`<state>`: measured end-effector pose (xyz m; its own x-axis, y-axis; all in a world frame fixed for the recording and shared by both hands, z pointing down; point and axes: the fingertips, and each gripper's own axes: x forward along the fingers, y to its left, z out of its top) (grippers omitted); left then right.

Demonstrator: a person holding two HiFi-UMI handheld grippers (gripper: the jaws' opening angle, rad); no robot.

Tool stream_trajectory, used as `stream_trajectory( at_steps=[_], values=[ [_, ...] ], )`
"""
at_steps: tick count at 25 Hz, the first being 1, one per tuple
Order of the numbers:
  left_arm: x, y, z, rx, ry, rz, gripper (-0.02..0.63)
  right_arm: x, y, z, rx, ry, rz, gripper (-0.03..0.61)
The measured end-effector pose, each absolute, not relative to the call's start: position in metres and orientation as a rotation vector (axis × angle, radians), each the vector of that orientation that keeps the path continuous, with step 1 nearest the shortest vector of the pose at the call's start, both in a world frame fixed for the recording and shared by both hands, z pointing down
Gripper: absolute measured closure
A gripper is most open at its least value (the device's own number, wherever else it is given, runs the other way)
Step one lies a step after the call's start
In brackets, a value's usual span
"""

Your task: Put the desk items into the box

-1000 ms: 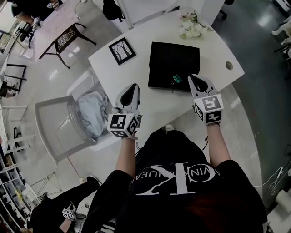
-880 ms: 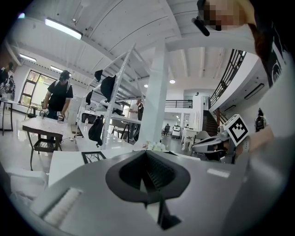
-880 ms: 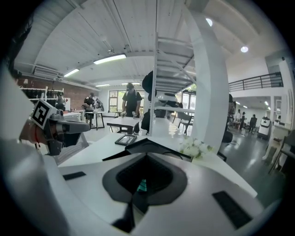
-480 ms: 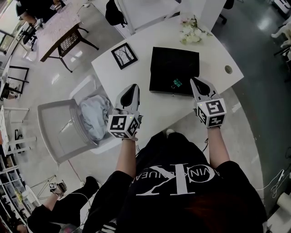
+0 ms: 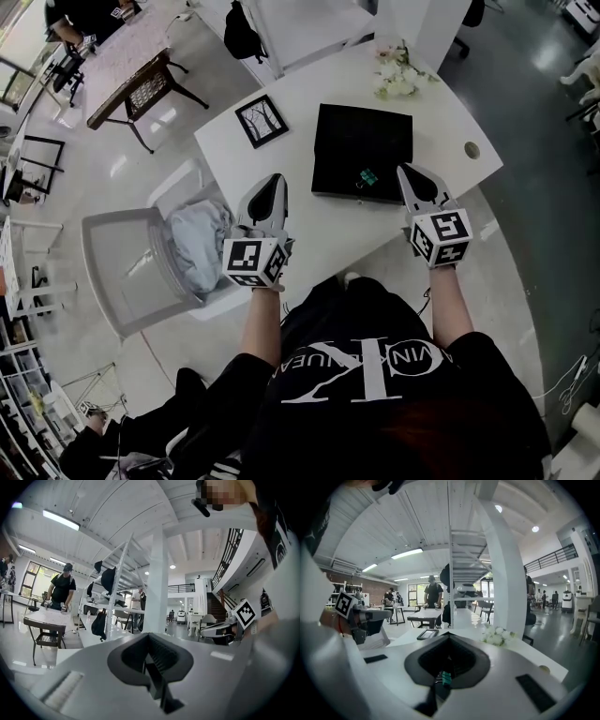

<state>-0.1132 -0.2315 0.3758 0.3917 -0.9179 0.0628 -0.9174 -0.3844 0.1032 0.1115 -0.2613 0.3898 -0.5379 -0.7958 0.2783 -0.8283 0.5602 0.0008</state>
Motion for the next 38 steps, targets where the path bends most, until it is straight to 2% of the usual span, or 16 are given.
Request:
stream_trajectory(
  at_steps=[38],
  values=[
    [-0.114, -0.239, 0.35, 2.566, -1.704, -0.064, 0.603, 0.107, -0.263, 0.363, 1.391, -2.618, 0.116, 0.565]
  ],
)
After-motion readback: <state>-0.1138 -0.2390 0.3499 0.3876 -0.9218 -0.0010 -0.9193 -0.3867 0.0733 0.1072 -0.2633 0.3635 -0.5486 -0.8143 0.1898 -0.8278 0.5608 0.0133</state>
